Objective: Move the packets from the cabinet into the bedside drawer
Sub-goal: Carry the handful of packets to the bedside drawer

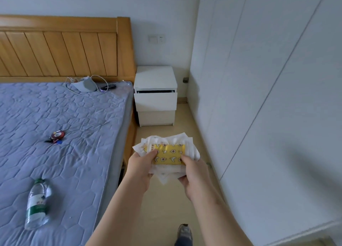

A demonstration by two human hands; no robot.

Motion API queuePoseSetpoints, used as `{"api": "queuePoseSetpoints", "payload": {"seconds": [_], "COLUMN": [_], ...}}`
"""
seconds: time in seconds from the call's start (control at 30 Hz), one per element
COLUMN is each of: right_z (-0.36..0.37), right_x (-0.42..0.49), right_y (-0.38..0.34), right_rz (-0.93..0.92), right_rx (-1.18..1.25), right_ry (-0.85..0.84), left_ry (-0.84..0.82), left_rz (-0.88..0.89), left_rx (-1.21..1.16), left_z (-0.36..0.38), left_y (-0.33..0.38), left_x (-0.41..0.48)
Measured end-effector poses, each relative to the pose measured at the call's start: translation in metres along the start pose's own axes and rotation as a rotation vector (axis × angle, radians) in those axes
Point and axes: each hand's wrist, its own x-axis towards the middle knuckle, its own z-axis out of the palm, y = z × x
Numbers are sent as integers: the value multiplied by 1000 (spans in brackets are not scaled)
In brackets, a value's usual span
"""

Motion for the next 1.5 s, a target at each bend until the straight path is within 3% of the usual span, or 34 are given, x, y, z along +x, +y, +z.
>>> {"api": "queuePoseSetpoints", "payload": {"seconds": [0.4, 0.63, 1.0, 1.3, 1.5], "right_z": [134, 196, 352, 428, 473], "right_x": [227, 328, 501, 601, 686], "right_y": [-104, -125, -170, -184, -208], "right_rz": [49, 151, 64, 187, 206], "right_rx": [-133, -248, -335, -415, -549], "right_ry": [-193, -233, -213, -235, -337], "left_ry": [182, 287, 177, 62, 129], "left_rz": [109, 36, 60, -97, -58], "left_rx": [-66, -92, -47, -74, -111], "left_z": [80, 91, 105, 113, 129], "left_y": [113, 150, 266, 319, 343], "left_x": [214, 317, 536, 652, 727]}}
